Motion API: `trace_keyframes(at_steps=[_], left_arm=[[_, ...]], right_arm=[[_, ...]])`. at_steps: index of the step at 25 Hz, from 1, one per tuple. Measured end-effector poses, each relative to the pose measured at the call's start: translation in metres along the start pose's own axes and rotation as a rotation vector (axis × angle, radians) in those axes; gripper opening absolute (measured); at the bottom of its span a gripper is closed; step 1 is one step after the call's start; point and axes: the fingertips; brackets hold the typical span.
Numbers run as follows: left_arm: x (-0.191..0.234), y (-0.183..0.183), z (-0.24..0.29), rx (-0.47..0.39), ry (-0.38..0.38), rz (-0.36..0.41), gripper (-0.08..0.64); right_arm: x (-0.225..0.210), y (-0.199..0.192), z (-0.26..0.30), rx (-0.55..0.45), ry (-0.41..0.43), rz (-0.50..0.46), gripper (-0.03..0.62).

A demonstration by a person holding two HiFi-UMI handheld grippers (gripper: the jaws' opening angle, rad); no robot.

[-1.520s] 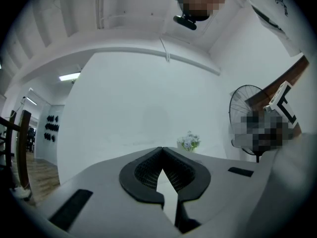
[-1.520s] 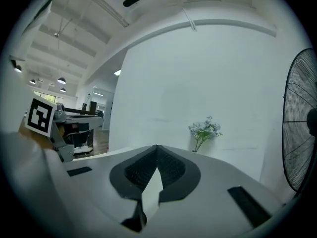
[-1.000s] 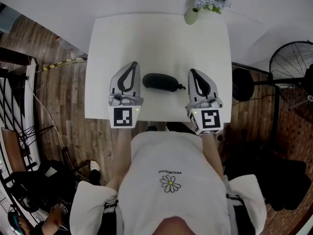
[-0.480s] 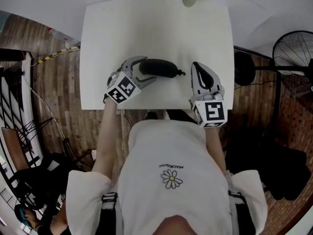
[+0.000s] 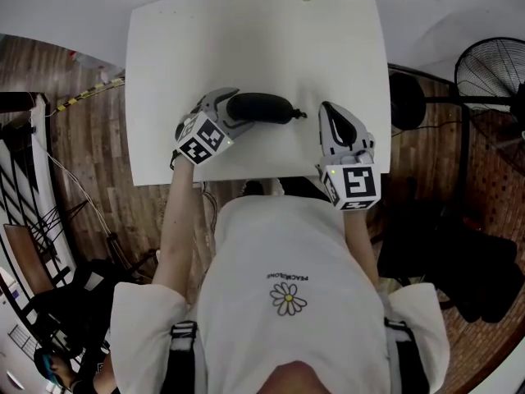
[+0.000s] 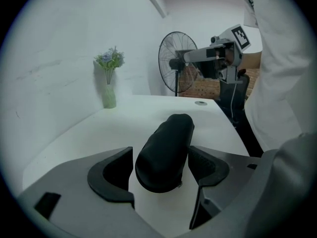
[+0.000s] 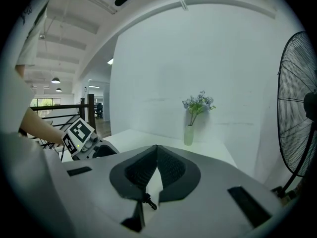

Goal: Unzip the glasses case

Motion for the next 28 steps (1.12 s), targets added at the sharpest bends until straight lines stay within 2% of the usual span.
trace_keyframes(at_steps=[4, 7, 16, 20, 28], left_arm=[[0.000, -0.005, 0.001, 0.010, 0.003, -0.018, 0.344], [-0.003, -0.005, 0.000, 0.007, 0.041, -0.051, 0.339], [-0.014, -0.010, -0.001, -0.035, 0.225, -0.268, 0.316], [-0.030, -0.012, 0.005, -0.074, 0.181, -0.362, 0.328], [-0.049, -0.005, 0.004, -0.089, 0.111, -0.392, 0.328]], right_arm=[[0.002, -0.001, 0.000, 0.008, -0.006, 0.001, 0.007], [0.003, -0.005, -0.002, 0.017, -0.010, 0.002, 0.007], [0.013, -0.005, 0.000, 0.022, 0.013, 0.002, 0.006], [0.017, -0.005, -0.001, 0.021, 0.023, 0.001, 0.006], [0.024, -0.009, -0.004, 0.033, 0.039, 0.001, 0.008]])
Point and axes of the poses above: the fingertips, and each gripper's own axes: z forward along the fingers, x to its left, y out of its top, and after that the axes turned 12 degrees about -y, right-handed
